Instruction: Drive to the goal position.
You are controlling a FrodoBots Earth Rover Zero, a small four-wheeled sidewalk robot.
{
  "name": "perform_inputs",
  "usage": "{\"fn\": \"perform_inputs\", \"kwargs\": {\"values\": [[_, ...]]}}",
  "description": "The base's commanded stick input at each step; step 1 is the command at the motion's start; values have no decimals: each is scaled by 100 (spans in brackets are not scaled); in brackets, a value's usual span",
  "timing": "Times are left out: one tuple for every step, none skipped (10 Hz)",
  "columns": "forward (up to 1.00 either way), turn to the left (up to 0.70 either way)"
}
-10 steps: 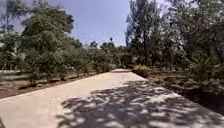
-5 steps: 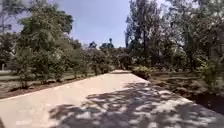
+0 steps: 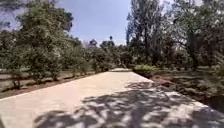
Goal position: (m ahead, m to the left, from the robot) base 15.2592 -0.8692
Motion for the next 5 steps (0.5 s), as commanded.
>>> {"fn": "perform_inputs", "kwargs": {"values": [[70, 0], [70, 0], [70, 0], [70, 0], [70, 0]]}}
